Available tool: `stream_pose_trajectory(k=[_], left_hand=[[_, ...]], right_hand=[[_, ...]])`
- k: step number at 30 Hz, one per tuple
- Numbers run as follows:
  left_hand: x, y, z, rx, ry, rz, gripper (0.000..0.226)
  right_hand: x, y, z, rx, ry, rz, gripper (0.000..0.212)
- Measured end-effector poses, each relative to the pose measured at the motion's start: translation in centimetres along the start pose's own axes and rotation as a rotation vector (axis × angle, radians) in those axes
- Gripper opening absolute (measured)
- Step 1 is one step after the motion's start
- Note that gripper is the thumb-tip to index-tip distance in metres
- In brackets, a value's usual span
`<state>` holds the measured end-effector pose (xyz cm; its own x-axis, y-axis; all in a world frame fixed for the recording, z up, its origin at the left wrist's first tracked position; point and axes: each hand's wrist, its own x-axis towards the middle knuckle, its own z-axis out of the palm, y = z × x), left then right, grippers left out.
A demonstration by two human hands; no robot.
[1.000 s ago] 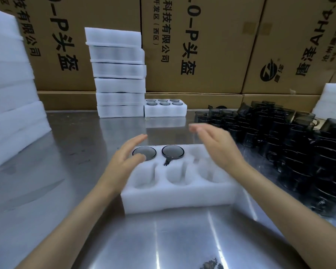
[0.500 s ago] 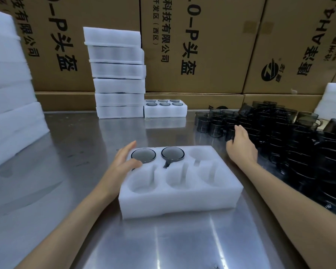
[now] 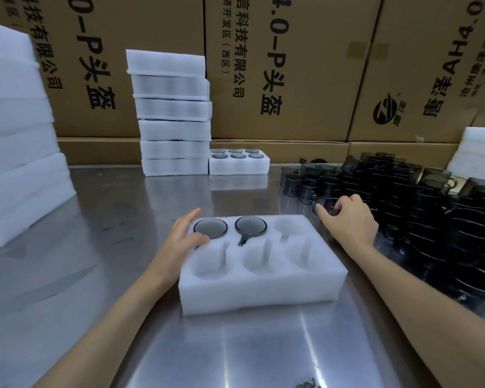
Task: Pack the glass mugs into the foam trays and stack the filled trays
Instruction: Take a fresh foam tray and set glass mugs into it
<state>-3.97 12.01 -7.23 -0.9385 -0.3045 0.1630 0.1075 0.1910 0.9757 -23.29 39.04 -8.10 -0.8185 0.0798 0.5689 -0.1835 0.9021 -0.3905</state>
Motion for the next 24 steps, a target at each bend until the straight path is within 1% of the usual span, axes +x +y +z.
stream_pose_trajectory(k=[3,5,8,10,11,12,15,16,18,20,22,24], left_hand=[[0.0,0.1,0.0,0.011,-0.005,0.004,0.077],[-0.1,0.1,0.0,0.012,0.001,0.002,0.078],[-0.1,0.1,-0.1,-0.009,0.003,-0.012,0.079],[-0.2,0.0,-0.2,-0.008,0.003,-0.017,0.079],[-0.2,0.1,-0.2,-0.006,0.003,-0.018,0.079],[-0.2,0.1,-0.2,-0.005,0.003,-0.020,0.080],[-0.3,0.2,-0.2,-0.007,-0.003,-0.023,0.080],[-0.3,0.2,-0.2,-0.010,-0.007,-0.025,0.079],[-0.3,0.3,-0.1,-0.018,-0.017,-0.033,0.079],[-0.3,0.4,-0.1,-0.022,-0.019,-0.037,0.078],[-0.4,0.5,-0.1,-0.024,-0.017,-0.038,0.078],[-0.4,0.6,-0.1,-0.020,-0.018,-0.035,0.077]], right_hand=[[-1.2,0.0,-0.9,0.037,0.038,-0.041,0.044],[-1.9,0.1,-1.5,0.087,0.045,-0.079,0.042],[-2.8,0.5,-2.2,0.162,-0.033,-0.133,0.033],[-3.2,0.7,-2.5,0.203,-0.081,-0.155,0.024],[-3.2,0.8,-2.6,0.227,-0.099,-0.148,0.018],[-3.3,0.9,-2.6,0.255,-0.121,-0.129,0.017],[-3.7,0.7,-2.6,0.302,-0.200,-0.063,0.041],[-3.8,0.6,-2.5,0.298,-0.208,-0.052,0.045],[-3.9,0.4,-2.6,0.348,-0.178,-0.027,0.043],[-4.0,-0.3,-3.1,0.498,-0.089,-0.006,0.040],[-4.0,-1.5,-4.1,0.676,0.003,0.002,0.043],[-4.2,-3.0,-5.1,0.845,0.021,-0.025,0.047]])
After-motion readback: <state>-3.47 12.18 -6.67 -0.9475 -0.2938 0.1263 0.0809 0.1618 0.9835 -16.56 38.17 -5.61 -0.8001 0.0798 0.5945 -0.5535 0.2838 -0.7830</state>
